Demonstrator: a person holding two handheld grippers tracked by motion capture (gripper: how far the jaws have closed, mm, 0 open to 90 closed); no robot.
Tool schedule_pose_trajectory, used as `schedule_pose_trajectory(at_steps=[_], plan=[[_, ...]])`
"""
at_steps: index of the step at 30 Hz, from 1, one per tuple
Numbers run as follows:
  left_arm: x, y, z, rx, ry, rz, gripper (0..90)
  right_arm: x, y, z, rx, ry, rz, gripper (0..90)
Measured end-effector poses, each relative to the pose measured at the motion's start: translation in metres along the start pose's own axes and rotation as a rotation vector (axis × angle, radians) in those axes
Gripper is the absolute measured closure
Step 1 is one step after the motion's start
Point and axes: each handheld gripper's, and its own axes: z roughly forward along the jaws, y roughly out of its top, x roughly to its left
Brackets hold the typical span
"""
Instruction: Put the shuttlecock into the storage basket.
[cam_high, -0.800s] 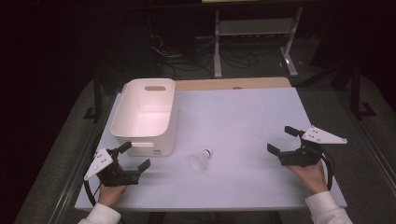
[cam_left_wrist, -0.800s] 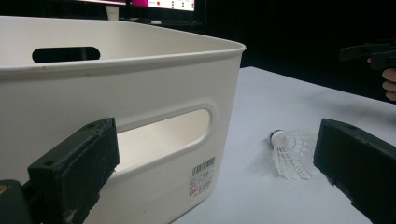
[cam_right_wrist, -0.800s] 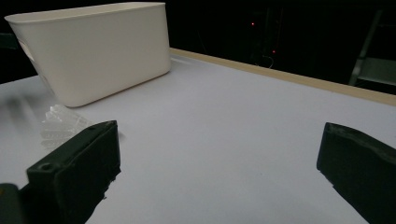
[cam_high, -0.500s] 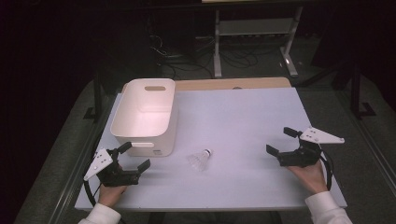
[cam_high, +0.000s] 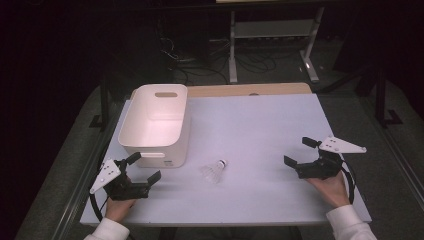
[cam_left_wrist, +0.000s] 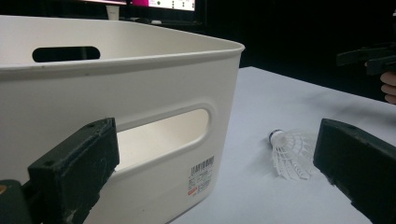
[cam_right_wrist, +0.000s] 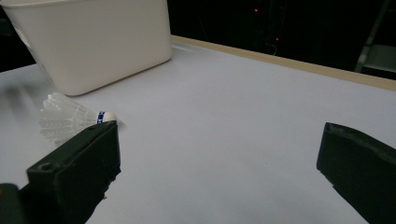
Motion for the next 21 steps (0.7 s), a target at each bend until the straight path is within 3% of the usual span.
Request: schedule_pose_trajectory(at_steps=[12, 21], plan=[[0.0, 0.0, 0.001, 0.0, -0.004, -0.007, 0.0, 0.005, 0.006, 0.003, 0.066, 0.011, -0.012, 0.0], [0.0, 0.0, 0.0, 0.011, 0.004, 0.007, 0.0, 0.009, 0.014, 0.007, 0.088, 0.031, -0.042, 0.0]])
